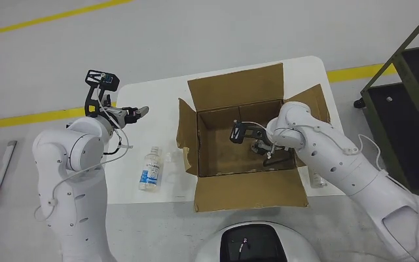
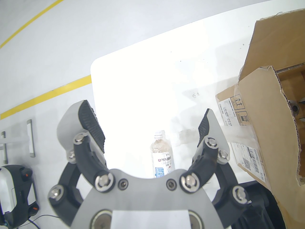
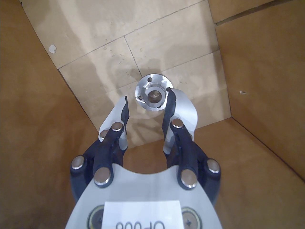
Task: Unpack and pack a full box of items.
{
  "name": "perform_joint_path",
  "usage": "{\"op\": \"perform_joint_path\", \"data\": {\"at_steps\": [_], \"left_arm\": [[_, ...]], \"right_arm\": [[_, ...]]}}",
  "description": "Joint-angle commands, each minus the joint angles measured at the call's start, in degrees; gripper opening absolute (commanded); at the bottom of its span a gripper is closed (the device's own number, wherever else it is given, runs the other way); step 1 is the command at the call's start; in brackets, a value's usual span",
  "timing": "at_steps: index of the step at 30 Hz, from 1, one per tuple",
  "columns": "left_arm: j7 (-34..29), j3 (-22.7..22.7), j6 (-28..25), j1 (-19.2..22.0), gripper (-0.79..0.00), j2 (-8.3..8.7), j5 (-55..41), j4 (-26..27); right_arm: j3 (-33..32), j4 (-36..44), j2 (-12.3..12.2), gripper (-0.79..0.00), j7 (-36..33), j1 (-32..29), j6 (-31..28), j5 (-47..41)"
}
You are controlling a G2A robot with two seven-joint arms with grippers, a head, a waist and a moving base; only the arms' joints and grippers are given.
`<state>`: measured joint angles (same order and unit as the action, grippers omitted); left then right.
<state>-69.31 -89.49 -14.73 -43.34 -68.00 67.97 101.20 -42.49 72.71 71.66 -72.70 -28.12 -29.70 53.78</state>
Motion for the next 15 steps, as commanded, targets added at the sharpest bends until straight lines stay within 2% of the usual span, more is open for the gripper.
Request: {"op": "perform_joint_path", "data": {"at_steps": [1, 15], "left_arm": [[0.0, 0.0, 0.0, 0.0, 0.000, 0.00, 0.0, 0.0], [0.0, 0.0, 0.0, 0.0, 0.000, 0.00, 0.0, 0.0]], "right_arm": [[0.4, -0.6, 0.2, -0.434, 0.2, 0.3, 0.1, -0.2], [3.9, -6.0, 2.0, -0.456, 1.5, 2.8, 0.5, 0.7]]}}
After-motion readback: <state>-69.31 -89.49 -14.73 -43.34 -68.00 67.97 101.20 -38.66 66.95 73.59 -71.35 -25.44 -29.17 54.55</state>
